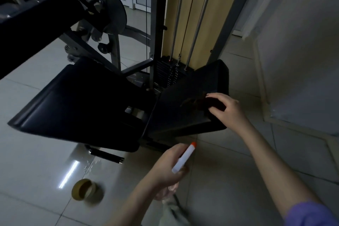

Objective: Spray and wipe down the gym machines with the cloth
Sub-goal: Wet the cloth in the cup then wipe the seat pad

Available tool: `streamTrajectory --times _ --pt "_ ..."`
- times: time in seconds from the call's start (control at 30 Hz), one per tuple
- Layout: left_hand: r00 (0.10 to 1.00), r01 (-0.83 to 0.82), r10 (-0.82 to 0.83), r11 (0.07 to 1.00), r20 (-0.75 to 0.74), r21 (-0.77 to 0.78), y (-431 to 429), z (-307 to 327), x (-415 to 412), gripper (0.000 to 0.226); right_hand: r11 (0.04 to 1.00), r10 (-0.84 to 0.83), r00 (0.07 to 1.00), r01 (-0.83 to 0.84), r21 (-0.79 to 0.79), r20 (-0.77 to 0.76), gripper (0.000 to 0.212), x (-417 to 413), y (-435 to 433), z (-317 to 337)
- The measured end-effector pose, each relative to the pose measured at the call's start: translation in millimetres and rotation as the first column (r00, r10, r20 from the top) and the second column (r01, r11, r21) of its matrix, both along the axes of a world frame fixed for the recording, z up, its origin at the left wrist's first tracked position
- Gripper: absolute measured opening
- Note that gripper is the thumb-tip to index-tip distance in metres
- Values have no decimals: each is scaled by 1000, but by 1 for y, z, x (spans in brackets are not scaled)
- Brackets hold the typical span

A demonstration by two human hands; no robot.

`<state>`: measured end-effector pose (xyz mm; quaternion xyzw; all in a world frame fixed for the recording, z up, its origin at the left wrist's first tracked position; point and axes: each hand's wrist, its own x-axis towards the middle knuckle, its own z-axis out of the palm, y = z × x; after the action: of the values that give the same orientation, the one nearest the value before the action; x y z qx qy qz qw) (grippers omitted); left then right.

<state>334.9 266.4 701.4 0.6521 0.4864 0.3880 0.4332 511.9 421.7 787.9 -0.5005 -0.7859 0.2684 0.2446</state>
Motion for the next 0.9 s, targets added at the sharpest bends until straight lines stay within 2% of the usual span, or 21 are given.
streamTrajectory --times 0.2,0.57,0.77,0.9 --pt "986 -161 164 983 -40 84 -2 -3 37 11 986 96 983 -115 -117 -154 35 14 11 -6" --pt "923 -378 382 921 -36 90 4 0 83 6 928 242 925 -309 -209 -292 44 42 23 -4" --pt "866 -500 500 866 -23 -19 1 -12 88 18 939 222 919 -292 -181 -327 37 39 21 -10" --pt "870 -492 494 868 16 -67 -2 -19 80 7 948 227 923 -283 -148 -311 34 36 17 -12"
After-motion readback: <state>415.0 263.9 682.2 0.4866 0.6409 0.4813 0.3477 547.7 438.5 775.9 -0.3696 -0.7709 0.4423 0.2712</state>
